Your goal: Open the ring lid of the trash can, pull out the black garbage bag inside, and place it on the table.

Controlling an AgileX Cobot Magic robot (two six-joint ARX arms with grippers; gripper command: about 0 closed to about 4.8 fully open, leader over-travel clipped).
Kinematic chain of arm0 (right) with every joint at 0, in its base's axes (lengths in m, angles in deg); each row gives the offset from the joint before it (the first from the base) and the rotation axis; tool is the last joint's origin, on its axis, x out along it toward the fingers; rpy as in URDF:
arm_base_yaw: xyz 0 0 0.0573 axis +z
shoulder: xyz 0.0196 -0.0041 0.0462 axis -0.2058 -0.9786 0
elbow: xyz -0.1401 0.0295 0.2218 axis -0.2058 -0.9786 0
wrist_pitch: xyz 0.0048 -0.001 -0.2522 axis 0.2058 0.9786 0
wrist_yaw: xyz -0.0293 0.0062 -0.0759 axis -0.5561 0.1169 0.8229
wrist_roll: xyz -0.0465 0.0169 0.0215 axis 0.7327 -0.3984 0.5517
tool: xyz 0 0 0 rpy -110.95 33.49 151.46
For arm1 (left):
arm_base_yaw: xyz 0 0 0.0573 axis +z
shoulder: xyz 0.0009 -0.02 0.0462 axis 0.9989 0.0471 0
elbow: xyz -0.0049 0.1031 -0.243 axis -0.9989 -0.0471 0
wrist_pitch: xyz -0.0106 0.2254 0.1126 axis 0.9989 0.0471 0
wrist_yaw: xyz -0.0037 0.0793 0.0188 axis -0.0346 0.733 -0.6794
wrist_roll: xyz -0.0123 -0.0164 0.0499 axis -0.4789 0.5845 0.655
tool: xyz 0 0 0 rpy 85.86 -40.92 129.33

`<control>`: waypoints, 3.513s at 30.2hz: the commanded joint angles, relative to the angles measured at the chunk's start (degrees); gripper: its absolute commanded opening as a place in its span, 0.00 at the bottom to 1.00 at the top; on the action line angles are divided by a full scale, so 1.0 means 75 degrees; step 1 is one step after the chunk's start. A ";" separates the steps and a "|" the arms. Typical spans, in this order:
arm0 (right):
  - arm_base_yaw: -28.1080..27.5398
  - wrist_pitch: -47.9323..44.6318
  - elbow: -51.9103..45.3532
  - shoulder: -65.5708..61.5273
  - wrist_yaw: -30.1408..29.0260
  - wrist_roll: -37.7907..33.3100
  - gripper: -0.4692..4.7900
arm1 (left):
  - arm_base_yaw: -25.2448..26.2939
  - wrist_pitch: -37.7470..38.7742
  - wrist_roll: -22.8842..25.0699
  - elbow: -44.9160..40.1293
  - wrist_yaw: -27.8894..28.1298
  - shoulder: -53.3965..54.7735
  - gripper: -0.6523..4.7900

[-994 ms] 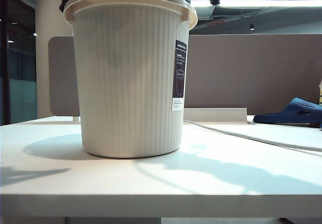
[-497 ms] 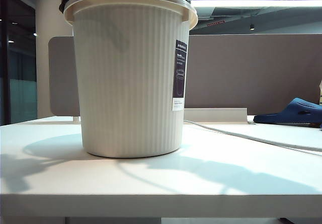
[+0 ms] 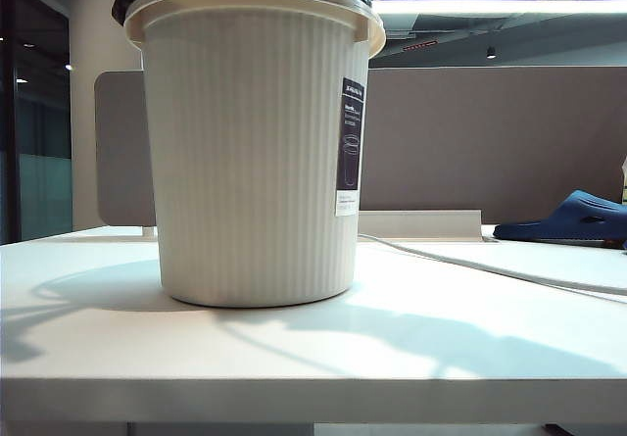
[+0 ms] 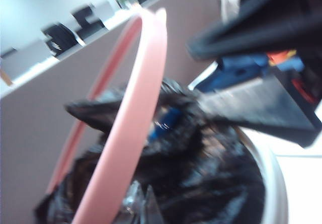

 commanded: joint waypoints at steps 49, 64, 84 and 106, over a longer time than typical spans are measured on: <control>-0.0012 0.8888 0.5021 0.0256 0.1116 1.0389 0.49 | 0.3660 0.1891 -0.5587 0.1361 -0.4957 0.0251 0.11; -0.0012 1.0692 0.7032 -0.0909 0.1705 1.0859 0.49 | 0.2468 0.1950 -0.7242 0.1358 -0.4584 0.0376 0.26; -0.0012 1.1255 0.7883 -0.1941 0.1818 1.1106 0.57 | 0.2040 0.1107 -0.6478 0.1358 -0.3666 0.1180 0.46; -0.0012 1.1535 0.7880 -0.1941 0.1786 1.1138 0.57 | 0.2052 0.0883 -0.2454 0.1361 -0.2798 0.1664 0.47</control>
